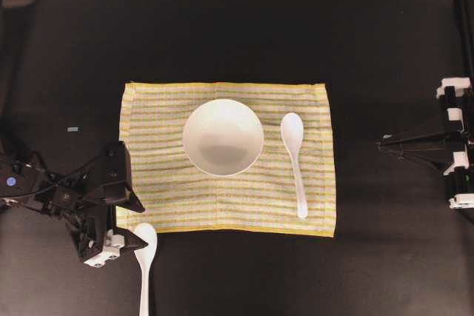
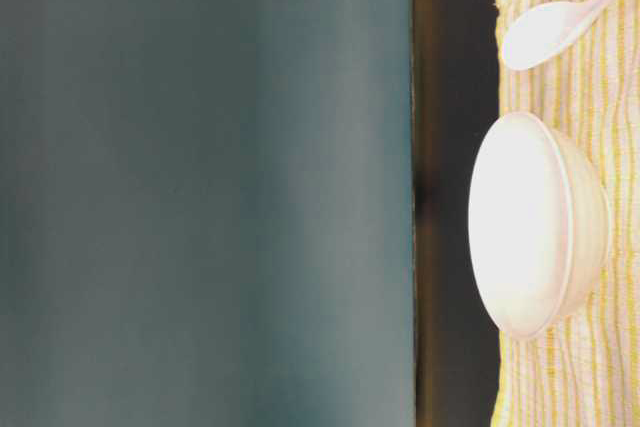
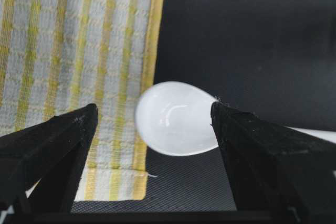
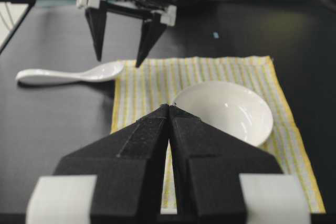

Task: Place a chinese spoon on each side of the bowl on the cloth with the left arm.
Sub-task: 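Grasp the left spoon's bowl end with the left gripper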

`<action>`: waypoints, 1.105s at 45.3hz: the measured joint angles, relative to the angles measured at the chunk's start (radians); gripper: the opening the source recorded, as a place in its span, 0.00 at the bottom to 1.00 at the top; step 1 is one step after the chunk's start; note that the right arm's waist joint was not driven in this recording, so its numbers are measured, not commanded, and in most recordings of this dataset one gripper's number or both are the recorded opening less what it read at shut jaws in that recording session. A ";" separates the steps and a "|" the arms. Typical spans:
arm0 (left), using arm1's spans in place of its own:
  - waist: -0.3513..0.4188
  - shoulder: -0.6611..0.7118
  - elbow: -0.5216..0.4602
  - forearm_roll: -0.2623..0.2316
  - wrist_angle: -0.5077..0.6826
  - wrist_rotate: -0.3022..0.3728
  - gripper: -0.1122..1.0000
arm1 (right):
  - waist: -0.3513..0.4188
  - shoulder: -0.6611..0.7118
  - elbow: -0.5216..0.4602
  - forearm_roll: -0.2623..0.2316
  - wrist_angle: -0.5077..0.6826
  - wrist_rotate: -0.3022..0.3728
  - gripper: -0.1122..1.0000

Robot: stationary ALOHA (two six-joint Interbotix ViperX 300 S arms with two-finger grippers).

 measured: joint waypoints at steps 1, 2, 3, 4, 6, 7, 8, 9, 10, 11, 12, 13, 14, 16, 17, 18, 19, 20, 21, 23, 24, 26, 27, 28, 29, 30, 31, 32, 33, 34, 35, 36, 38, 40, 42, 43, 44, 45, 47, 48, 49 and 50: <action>-0.002 0.006 0.000 0.000 -0.002 0.000 0.85 | 0.000 0.000 0.000 0.000 0.000 0.000 0.11; 0.000 0.012 0.000 0.000 -0.003 0.000 0.85 | 0.002 0.000 0.000 0.000 0.000 0.000 0.11; 0.000 0.020 0.000 0.000 -0.003 -0.002 0.85 | 0.000 0.000 0.000 0.000 0.000 0.000 0.11; -0.002 0.026 0.000 0.000 -0.005 -0.002 0.85 | 0.000 0.000 0.000 0.002 0.000 0.000 0.11; -0.002 0.035 0.000 0.000 -0.011 -0.008 0.84 | 0.000 0.000 0.000 0.000 0.000 0.000 0.11; -0.002 0.037 0.000 0.000 -0.014 -0.014 0.84 | 0.000 0.000 0.000 0.000 0.000 0.000 0.11; -0.002 0.038 0.000 0.000 -0.014 -0.020 0.84 | 0.002 0.000 0.002 0.002 0.000 0.000 0.11; -0.003 0.038 0.000 0.000 -0.018 -0.025 0.84 | 0.000 -0.002 0.002 0.002 0.000 0.000 0.11; -0.003 0.038 0.000 0.000 -0.021 -0.029 0.84 | 0.000 -0.002 0.000 0.000 0.002 0.000 0.11; -0.005 0.038 0.000 0.000 -0.023 -0.029 0.84 | 0.000 0.000 0.000 0.002 0.000 0.000 0.11; -0.006 0.038 0.000 -0.002 -0.026 -0.032 0.84 | 0.000 0.000 0.000 0.000 0.000 0.000 0.11; -0.006 0.040 0.000 0.000 -0.028 -0.037 0.84 | 0.000 -0.002 0.002 0.002 0.000 0.000 0.11; -0.008 0.040 -0.002 0.000 -0.031 -0.040 0.84 | 0.000 0.000 0.000 0.000 0.002 0.000 0.11; -0.009 0.038 0.000 0.000 -0.032 -0.041 0.83 | 0.000 0.000 0.000 0.000 0.000 0.000 0.11; -0.009 0.040 0.000 0.000 -0.032 -0.043 0.81 | 0.000 0.000 0.002 0.002 0.000 0.000 0.11; -0.011 0.038 -0.002 0.000 -0.032 -0.043 0.80 | 0.000 0.000 0.000 0.002 0.000 0.000 0.11; -0.012 0.040 -0.002 0.000 -0.032 -0.043 0.78 | 0.000 0.000 0.000 0.002 0.000 0.000 0.11; -0.014 0.040 -0.002 0.000 -0.034 -0.043 0.74 | 0.000 0.000 0.000 0.000 0.002 0.000 0.11; -0.014 0.040 -0.002 0.000 -0.034 -0.043 0.70 | 0.000 0.000 0.000 0.002 0.002 0.000 0.11; -0.015 0.040 -0.002 0.000 -0.034 -0.043 0.63 | 0.000 0.000 0.000 0.000 0.000 0.000 0.11; -0.015 0.040 -0.002 0.000 -0.034 -0.043 0.59 | 0.000 -0.002 0.000 0.000 0.002 0.000 0.11; -0.014 0.040 -0.002 0.000 -0.032 -0.043 0.50 | 0.000 -0.002 0.000 0.000 0.000 0.000 0.11; -0.014 0.040 -0.002 0.000 -0.031 -0.043 0.43 | 0.000 -0.002 0.002 0.002 0.000 0.000 0.11; -0.014 0.040 -0.002 0.000 -0.028 -0.043 0.38 | 0.000 0.000 0.000 0.000 0.002 0.000 0.11; -0.014 0.040 -0.002 0.000 -0.025 -0.044 0.33 | 0.000 -0.002 0.000 0.002 0.000 0.000 0.11; -0.014 0.040 -0.003 0.000 -0.018 -0.049 0.26 | 0.000 -0.002 0.002 0.000 0.002 0.000 0.11; -0.014 0.040 -0.005 0.000 -0.012 -0.058 0.21 | 0.000 0.000 0.002 0.002 0.002 0.000 0.11; -0.015 0.040 -0.006 0.000 -0.006 -0.071 0.17 | 0.000 0.000 0.003 0.000 0.002 0.000 0.11; -0.014 0.040 -0.009 0.000 -0.003 -0.077 0.15 | 0.000 0.000 0.005 0.000 0.002 0.000 0.11; -0.014 0.040 -0.012 0.000 0.002 -0.084 0.15 | 0.000 0.000 0.006 0.000 0.002 0.000 0.11; -0.014 0.041 -0.015 0.000 0.009 -0.092 0.15 | 0.000 -0.002 0.006 0.002 0.002 0.000 0.11; -0.014 0.041 -0.018 0.000 0.014 -0.098 0.15 | 0.000 -0.002 0.008 0.002 0.000 0.000 0.11; -0.014 0.041 -0.025 0.000 0.025 -0.106 0.15 | 0.000 0.000 0.008 0.002 0.002 0.000 0.11; -0.012 0.038 -0.031 0.000 0.037 -0.107 0.15 | 0.000 -0.002 0.008 0.000 0.002 0.000 0.11; -0.012 0.031 -0.038 0.000 0.052 -0.109 0.15 | 0.000 0.000 0.009 0.002 0.000 0.000 0.11; -0.011 0.025 -0.043 0.000 0.060 -0.109 0.15 | 0.000 0.000 0.009 0.002 0.000 0.000 0.11; -0.009 0.017 -0.048 0.000 0.069 -0.109 0.15 | 0.000 0.000 0.008 0.002 0.000 0.000 0.11; -0.006 0.005 -0.054 0.000 0.083 -0.109 0.15 | 0.000 0.000 0.008 0.002 0.000 0.000 0.11; 0.002 -0.015 -0.061 0.000 0.106 -0.107 0.15 | 0.000 0.000 0.009 0.000 0.000 0.000 0.11; 0.008 -0.026 -0.067 0.000 0.123 -0.104 0.15 | 0.000 0.000 0.009 0.002 0.000 0.000 0.11; 0.015 -0.040 -0.072 0.000 0.140 -0.103 0.15 | 0.000 0.000 0.009 0.002 0.000 0.000 0.11; 0.020 -0.052 -0.077 0.000 0.153 -0.100 0.15 | 0.000 0.000 0.008 0.002 0.000 0.000 0.11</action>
